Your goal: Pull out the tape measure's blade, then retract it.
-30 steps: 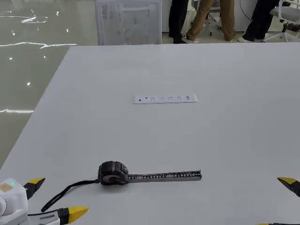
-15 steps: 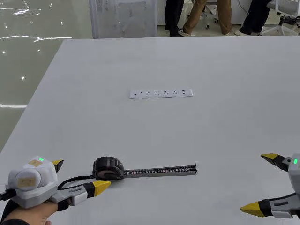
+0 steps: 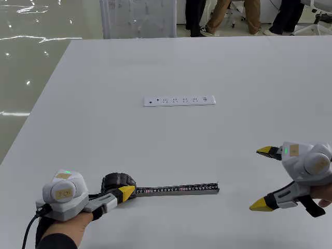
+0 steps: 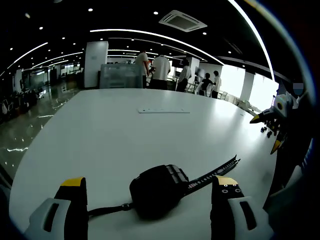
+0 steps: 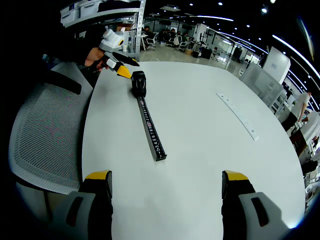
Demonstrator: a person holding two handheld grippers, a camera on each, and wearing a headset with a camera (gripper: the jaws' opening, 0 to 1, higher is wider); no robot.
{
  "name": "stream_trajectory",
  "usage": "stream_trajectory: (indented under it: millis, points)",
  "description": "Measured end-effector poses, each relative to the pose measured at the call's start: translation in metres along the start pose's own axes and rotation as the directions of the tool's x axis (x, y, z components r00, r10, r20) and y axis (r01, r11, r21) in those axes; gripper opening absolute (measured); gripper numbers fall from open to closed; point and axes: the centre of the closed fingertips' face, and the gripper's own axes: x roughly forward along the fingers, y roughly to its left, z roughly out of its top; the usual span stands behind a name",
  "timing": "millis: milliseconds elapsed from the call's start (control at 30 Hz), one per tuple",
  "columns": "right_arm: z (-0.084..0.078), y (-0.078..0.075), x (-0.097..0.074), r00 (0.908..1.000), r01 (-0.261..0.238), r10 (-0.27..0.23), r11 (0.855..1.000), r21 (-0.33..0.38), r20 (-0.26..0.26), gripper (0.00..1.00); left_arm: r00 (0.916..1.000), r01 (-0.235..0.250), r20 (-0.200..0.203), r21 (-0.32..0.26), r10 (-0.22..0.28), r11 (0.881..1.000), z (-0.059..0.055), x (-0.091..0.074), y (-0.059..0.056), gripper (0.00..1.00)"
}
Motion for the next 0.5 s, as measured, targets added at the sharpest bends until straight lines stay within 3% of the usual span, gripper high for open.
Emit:
stream_trajectory:
  millis: [267, 367, 500]
  points:
    - [0.005, 0.002, 0.033, 0.9941, -0.1, 0.096, 0.992, -0.082, -0.051, 0.78, 0.9999, 0.01, 0.013, 0.016, -0.011, 1.0, -0.008, 0.008, -0.018, 0.99]
    - [0.005, 0.002, 0.045, 0.9884, -0.137, 0.129, 0.985, -0.108, -0.08, 0.76, 0.9999, -0.003, 0.013, 0.023, 0.003, 1.0, -0.011, 0.01, -0.018, 0.98]
    - [0.006, 0.003, 0.058, 0.9789, -0.184, 0.169, 0.974, -0.133, -0.114, 0.68, 0.9991, -0.023, 0.035, -0.022, 0.024, 0.999, -0.01, 0.013, -0.016, 0.97]
